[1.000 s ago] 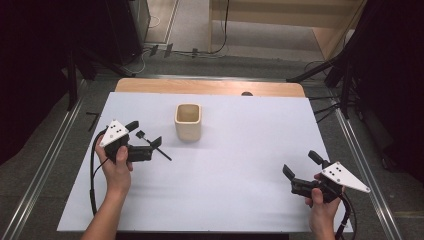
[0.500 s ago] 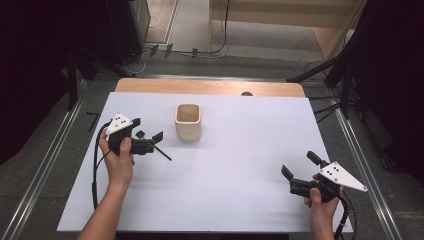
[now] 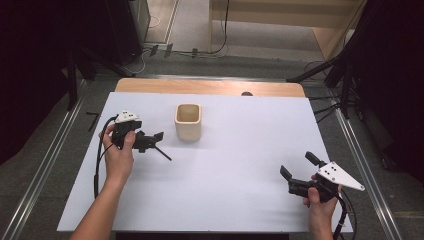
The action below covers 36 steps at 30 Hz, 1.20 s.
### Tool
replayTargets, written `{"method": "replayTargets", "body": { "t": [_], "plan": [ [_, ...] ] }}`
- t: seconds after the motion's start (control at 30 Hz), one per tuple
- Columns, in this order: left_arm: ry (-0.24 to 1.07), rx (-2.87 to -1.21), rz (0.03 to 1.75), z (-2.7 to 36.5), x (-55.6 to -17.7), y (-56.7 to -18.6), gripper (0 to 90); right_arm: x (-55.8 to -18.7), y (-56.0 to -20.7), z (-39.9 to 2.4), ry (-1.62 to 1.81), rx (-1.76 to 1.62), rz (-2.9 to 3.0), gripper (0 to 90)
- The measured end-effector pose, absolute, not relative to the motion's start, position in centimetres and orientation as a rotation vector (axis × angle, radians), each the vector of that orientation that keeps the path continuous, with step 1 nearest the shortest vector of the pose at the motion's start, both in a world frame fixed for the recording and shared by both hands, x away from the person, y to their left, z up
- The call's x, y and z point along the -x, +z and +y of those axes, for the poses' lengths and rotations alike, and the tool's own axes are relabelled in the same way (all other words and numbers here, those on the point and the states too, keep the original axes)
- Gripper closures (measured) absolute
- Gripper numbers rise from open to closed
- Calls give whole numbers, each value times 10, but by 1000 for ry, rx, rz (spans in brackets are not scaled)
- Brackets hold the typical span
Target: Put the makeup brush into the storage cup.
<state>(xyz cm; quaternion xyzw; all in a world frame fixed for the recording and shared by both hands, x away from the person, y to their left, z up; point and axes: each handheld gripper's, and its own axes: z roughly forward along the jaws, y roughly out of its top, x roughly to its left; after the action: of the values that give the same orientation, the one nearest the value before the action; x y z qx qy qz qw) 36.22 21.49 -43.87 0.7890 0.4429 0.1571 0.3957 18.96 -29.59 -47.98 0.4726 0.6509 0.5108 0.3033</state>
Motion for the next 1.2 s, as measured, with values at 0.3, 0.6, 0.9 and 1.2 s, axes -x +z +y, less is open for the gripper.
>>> {"method": "replayTargets", "body": {
  "t": [0.3,0.6,0.9,1.2],
  "plan": [
    [307,-2090,1200,209,-372,-445,30,-190,-482,-297,1351,-1267,1726,17],
    [246,-2150,1371,202,-382,-451,27,-191,-483,-296,1348,-1273,1731,17],
    [245,-2200,1512,195,-388,-461,30,-193,-485,-295,1344,-1279,1740,17],
    [191,-2173,1659,193,-394,-469,140,-194,-487,-294,1338,-1286,1747,18]
  ]
}}
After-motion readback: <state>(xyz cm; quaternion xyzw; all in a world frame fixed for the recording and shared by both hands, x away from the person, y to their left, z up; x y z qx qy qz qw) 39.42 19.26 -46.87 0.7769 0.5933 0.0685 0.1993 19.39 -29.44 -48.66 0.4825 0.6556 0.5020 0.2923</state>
